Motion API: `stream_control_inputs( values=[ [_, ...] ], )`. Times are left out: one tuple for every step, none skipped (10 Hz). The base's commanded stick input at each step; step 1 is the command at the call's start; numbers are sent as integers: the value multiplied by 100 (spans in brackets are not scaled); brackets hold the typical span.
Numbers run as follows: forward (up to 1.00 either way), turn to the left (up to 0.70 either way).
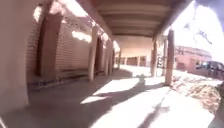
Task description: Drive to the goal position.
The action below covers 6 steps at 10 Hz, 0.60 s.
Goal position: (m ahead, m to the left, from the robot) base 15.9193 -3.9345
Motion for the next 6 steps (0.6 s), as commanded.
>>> stream_control_inputs(
  values=[
    [85, -29],
    [85, -34],
    [85, -32],
    [85, -31],
    [85, 0],
    [85, 0]
  ],
)
